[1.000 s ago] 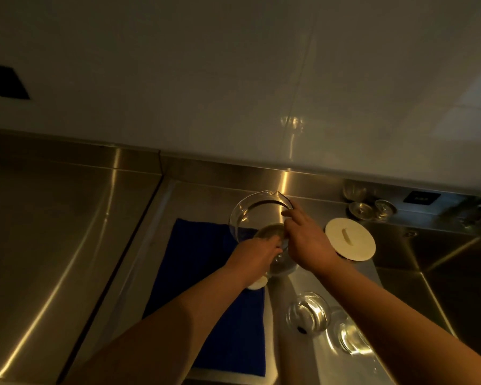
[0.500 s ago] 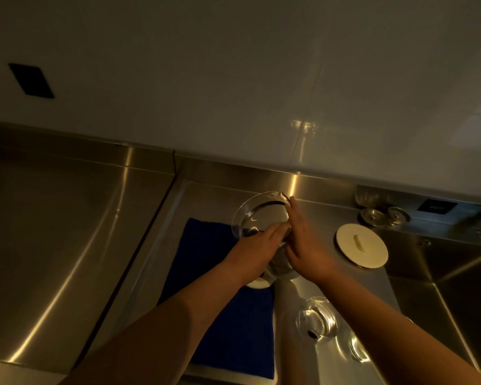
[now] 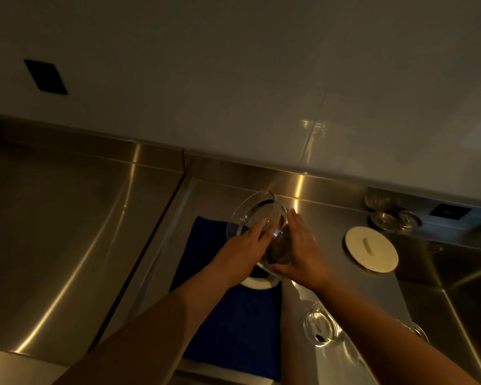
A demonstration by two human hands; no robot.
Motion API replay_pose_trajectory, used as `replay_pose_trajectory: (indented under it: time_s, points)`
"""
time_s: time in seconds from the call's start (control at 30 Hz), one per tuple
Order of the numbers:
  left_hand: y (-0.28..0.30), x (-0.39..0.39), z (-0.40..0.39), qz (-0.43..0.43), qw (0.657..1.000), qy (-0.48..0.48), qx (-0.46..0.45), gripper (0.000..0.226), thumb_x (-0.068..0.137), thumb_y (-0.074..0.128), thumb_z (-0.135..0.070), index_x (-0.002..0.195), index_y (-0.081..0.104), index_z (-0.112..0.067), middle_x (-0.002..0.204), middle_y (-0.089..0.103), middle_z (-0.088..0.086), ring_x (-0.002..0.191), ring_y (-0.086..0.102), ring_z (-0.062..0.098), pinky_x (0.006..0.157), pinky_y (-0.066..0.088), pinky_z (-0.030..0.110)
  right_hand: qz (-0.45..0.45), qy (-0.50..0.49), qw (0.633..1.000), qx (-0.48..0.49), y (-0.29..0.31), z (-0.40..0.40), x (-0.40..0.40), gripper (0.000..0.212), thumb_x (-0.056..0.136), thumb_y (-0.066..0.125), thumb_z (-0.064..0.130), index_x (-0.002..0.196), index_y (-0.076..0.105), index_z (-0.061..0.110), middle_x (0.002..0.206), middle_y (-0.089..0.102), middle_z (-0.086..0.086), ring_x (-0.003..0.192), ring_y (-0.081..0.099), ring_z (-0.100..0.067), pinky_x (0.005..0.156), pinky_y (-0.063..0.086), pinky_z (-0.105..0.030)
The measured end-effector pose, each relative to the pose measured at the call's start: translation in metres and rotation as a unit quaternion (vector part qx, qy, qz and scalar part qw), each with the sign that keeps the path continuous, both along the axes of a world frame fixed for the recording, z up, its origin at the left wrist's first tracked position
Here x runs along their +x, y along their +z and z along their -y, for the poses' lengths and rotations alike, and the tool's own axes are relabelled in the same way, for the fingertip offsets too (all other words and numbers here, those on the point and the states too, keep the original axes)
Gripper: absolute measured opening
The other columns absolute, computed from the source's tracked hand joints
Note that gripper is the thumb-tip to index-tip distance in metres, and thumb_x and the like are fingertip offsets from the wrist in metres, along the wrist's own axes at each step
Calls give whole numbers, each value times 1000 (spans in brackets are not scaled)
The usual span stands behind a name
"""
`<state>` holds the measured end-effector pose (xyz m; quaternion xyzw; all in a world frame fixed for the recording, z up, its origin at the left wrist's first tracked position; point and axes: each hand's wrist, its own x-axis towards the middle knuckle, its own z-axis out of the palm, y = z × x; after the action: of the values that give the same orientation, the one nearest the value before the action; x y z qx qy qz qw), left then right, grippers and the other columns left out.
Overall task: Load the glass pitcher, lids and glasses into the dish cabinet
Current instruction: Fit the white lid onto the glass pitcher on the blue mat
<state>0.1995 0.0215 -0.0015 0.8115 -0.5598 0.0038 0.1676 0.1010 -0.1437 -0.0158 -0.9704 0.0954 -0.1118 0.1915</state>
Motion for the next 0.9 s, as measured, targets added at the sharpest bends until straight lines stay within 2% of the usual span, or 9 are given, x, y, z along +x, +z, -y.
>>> replay_pose_trajectory:
  time_s: [0.1, 0.17, 0.27, 0.33, 0.43, 0.7, 0.8, 0.9]
  points:
    - [-7, 2, -8, 25, 999, 27, 22, 102, 84, 63, -2, 148, -14, -21, 156, -18, 9, 107, 53, 19, 69, 34, 18, -9, 1, 1000, -22, 3, -8, 8, 124, 63, 75, 58, 150, -4, 18, 158, -1, -4, 144, -5, -17, 117, 11, -46]
    - [-11, 4, -12, 36, 997, 53, 39, 104, 84, 62, -1, 148, -17, -21, 154, -26, 11, 118, 47, 23, 75, 41, 22, -16, 5, 999, -48, 2, -16, 15, 123, 64, 75, 58, 149, -3, 16, 158, 0, -5, 144, -5, -17, 117, 8, -46]
    - [-13, 6, -17, 26, 993, 96, 56, 101, 85, 62, -4, 149, -13, -23, 155, -21, 15, 129, 39, 26, 90, 43, 28, -36, 10, 996, -83, -2, -26, 24, 121, 66, 74, 58, 149, -1, 13, 158, 0, -7, 145, -5, -20, 118, 4, -45]
    - [-14, 7, -20, 30, 990, 121, 65, 98, 85, 62, -4, 149, -11, -20, 155, -20, 16, 127, 39, 26, 91, 44, 29, -42, 16, 994, -99, -5, -31, 29, 119, 67, 74, 57, 149, -1, 13, 158, 0, -7, 144, -6, -20, 118, 1, -44]
    - [-19, 8, -22, 50, 986, 139, 81, 91, 86, 60, -2, 150, -3, -14, 156, -20, 14, 132, 29, 28, 94, 42, 30, -49, 36, 991, -119, -6, -34, 34, 117, 67, 73, 57, 148, 1, 13, 157, 3, -7, 144, -5, -20, 118, 2, -45]
    - [-25, 12, -30, 48, 977, 175, 112, 88, 89, 58, -9, 150, -4, -16, 158, -11, 10, 131, 27, 30, 97, 39, 34, -72, 57, 984, -152, -12, -41, 41, 115, 69, 67, 63, 149, 0, 14, 158, 0, -6, 144, -7, -20, 117, -3, -43]
    - [-23, 15, -29, 66, 973, 178, 129, 89, 89, 59, -13, 150, -5, -16, 158, -9, 11, 140, 15, 33, 107, 29, 40, -73, 56, 984, -154, -12, -40, 41, 115, 69, 65, 63, 149, -3, 16, 157, -4, -5, 144, -9, -19, 117, -6, -41]
    - [-20, 16, -24, 96, 967, 178, 156, 93, 89, 61, -24, 149, -9, -12, 157, -13, 12, 144, -8, 32, 115, 8, 46, -61, 57, 985, -152, -12, -42, 37, 111, 72, 65, 60, 149, 1, 13, 155, -6, -5, 144, -7, -22, 117, -6, -41]
